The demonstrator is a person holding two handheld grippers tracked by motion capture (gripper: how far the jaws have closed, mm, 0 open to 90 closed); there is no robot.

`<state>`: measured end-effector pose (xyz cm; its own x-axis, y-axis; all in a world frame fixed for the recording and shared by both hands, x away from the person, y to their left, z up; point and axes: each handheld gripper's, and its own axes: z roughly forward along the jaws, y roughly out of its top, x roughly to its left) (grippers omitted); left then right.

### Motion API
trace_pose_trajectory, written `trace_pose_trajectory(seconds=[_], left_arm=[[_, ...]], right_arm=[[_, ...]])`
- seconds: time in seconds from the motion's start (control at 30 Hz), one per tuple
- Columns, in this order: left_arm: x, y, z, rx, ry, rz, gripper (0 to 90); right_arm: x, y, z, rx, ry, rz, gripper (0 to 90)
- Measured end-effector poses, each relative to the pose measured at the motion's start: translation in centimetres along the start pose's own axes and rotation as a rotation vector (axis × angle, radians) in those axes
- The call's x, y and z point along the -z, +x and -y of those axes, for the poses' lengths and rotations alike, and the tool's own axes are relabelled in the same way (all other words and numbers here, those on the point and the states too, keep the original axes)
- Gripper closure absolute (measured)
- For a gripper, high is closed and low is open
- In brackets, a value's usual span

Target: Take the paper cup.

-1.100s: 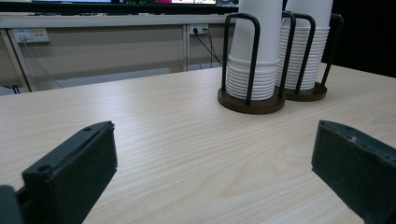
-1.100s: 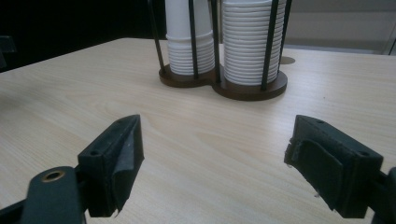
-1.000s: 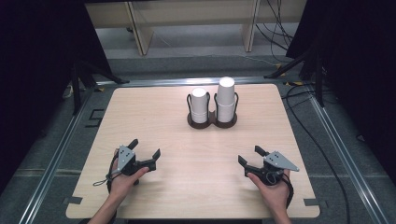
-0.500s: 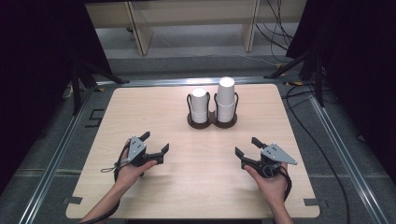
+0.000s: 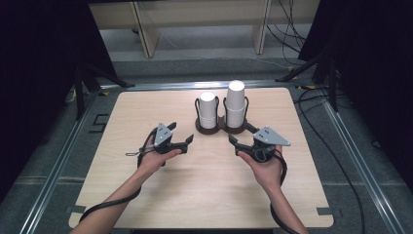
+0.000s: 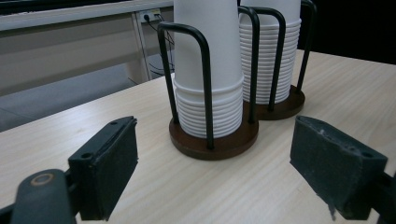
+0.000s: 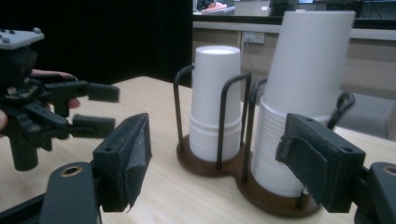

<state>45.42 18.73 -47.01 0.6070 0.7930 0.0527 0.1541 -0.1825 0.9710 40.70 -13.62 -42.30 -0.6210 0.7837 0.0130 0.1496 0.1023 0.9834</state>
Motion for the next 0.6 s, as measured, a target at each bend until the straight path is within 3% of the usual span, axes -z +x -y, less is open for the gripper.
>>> trace_pose_trajectory(seconds=[0.03, 0.17, 0.23, 0.27, 0.3, 0.33, 0.37, 0.43, 0.53, 0.6], left_arm=[[-0.8, 0.1, -0.3, 0.003, 0.003, 0.009, 15.4], [-2.0, 0.0, -0.7, 0.005, 0.009, 0.029, 16.7], [-3.1, -0.2, -0.8, -0.012, 0.021, 0.048, 17.3], [-3.6, -0.1, -0.9, -0.034, 0.014, 0.049, 17.4], [-3.6, -0.1, -0.9, -0.034, 0.014, 0.049, 17.7], [-4.3, -0.1, -0.8, -0.037, 0.025, 0.051, 18.0], [-4.7, -0.1, -0.7, -0.041, 0.032, 0.049, 18.5], [-5.3, -0.2, -0.7, -0.036, 0.038, 0.055, 19.2], [-6.0, -0.2, -0.8, -0.030, 0.039, 0.048, 19.6], [-6.2, -0.1, -0.9, -0.036, 0.040, 0.046, 20.6]], right_arm=[[-1.0, 0.1, -0.7, -0.013, 0.010, -0.011, 25.1], [-2.2, 0.0, -1.4, 0.003, -0.003, -0.007, 25.5], [-3.6, 0.1, -2.1, 0.000, 0.011, -0.018, 25.9], [-4.0, 0.2, -2.3, -0.008, 0.024, -0.021, 25.9], [-4.6, 0.3, -2.5, -0.012, 0.020, -0.017, 25.9], [-5.1, 0.2, -2.7, 0.014, 0.031, -0.018, 25.9], [-5.6, 0.3, -2.9, 0.001, 0.026, -0.024, 26.0], [-6.7, 0.1, -3.2, 0.017, 0.010, -0.029, 26.1], [-8.0, 0.3, -3.6, -0.001, 0.036, -0.029, 26.4], [-8.5, 0.2, -3.7, 0.020, 0.032, -0.023, 26.5]])
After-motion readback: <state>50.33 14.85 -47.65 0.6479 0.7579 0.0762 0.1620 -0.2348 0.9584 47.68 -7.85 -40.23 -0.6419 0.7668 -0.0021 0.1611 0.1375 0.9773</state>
